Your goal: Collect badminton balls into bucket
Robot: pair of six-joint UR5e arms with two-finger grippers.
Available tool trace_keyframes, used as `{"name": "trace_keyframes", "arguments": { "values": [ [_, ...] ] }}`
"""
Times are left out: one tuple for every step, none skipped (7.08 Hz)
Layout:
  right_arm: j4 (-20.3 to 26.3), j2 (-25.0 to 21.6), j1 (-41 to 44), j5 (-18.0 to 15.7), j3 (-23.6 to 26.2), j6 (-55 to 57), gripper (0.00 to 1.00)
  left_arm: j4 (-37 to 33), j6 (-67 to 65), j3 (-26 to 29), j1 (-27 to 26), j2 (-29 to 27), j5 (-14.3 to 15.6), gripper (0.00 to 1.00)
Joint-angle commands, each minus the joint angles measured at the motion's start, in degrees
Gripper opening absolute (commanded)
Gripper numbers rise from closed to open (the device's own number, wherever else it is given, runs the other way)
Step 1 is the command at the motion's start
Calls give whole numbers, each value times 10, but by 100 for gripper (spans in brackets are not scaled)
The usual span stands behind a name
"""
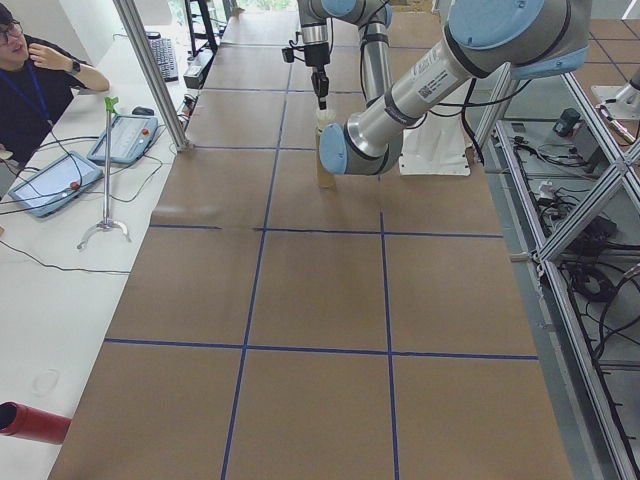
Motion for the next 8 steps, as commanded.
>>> {"name": "trace_keyframes", "arguments": {
  "values": [
    [0,0,0,0,0,0,100,-15,5,-36,-2,20,1,100],
    [0,0,0,0,0,0,100,-32,7,-78,-4,41,1,100],
    [0,0,0,0,0,0,100,-58,42,-108,-21,66,0,100],
    [0,0,0,0,0,0,100,-102,107,-124,-73,91,-8,100],
    [0,0,0,0,0,0,100,-165,154,-135,-125,135,-38,100],
    [0,0,0,0,0,0,100,-245,241,-144,-189,205,-90,100],
    [0,0,0,0,0,-1,100,-293,324,-144,-244,264,-119,100],
    [0,0,0,0,0,0,100,-308,426,-137,-291,310,-131,100]
  ]
}}
